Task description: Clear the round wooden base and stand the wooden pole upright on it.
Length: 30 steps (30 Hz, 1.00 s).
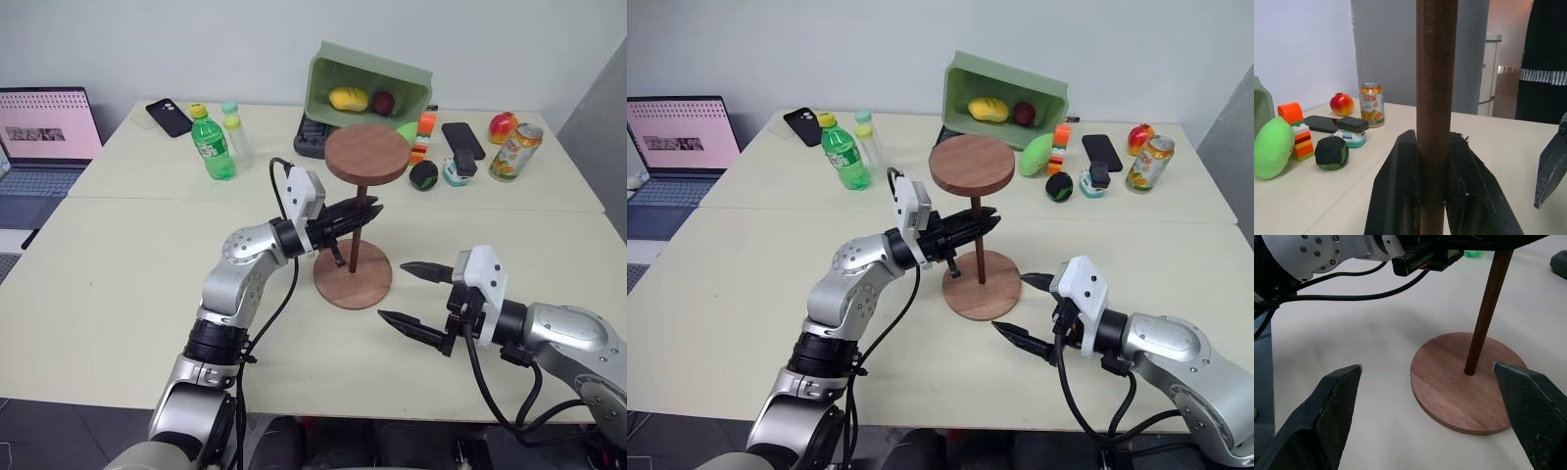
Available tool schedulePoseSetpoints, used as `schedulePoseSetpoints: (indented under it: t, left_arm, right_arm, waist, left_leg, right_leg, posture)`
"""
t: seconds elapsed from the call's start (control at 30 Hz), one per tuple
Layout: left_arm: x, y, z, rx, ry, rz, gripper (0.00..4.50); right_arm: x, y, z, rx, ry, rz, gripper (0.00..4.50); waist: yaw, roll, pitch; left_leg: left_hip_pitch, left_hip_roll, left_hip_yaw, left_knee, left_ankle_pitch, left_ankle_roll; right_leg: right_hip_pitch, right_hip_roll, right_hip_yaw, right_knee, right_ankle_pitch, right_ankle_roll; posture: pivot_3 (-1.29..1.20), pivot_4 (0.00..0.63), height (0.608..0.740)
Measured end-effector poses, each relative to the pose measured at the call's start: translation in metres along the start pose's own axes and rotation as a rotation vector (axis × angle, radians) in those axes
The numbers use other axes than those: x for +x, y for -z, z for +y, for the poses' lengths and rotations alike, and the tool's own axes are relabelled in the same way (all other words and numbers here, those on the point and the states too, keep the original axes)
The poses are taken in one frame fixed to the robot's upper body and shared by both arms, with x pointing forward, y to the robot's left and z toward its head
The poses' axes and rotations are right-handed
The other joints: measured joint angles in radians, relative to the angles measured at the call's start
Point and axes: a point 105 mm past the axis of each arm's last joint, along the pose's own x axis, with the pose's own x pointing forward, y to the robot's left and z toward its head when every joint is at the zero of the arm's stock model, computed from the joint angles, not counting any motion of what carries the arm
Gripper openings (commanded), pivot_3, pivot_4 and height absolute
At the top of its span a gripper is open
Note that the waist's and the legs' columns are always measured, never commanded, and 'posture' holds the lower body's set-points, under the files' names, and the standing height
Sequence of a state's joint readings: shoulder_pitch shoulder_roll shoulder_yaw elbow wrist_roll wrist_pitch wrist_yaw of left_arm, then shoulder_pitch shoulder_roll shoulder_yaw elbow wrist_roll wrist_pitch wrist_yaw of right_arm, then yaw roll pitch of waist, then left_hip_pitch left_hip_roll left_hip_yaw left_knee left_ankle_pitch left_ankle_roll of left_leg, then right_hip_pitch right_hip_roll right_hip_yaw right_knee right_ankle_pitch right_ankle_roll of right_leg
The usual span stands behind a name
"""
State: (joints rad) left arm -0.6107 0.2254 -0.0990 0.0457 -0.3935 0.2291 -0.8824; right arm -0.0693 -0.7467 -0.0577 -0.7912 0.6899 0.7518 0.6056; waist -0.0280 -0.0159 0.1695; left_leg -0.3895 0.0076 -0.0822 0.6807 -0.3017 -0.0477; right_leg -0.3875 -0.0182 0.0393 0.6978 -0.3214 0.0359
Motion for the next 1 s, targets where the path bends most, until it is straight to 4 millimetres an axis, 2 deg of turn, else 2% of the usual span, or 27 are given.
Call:
schedulePoseSetpoints:
  t: [0.37,1.0]
  left_arm:
    - [-0.01,0.004,0.0,-0.006,-0.046,-0.002,0.28]
    - [-0.01,0.013,0.0,0.01,-0.054,0.043,0.28]
  right_arm:
    - [0.0,-0.001,0.002,-0.008,-0.005,-0.002,4.5]
    - [0.0,-0.001,0.0,-0.003,0.019,-0.004,4.5]
  waist:
    - [0.0,0.0,0.0]
    - [0.0,0.0,-0.002]
  left_leg:
    - [0.006,0.0,0.001,-0.002,0.0,0.0]
    - [0.017,0.001,0.001,-0.003,-0.001,0.001]
  right_leg:
    - [0.004,0.0,0.001,0.0,0.0,0.0]
    - [0.016,0.001,0.0,-0.003,0.0,0.0]
  posture:
    - [0.0,0.15,0.74]
    - [0.0,0.15,0.74]
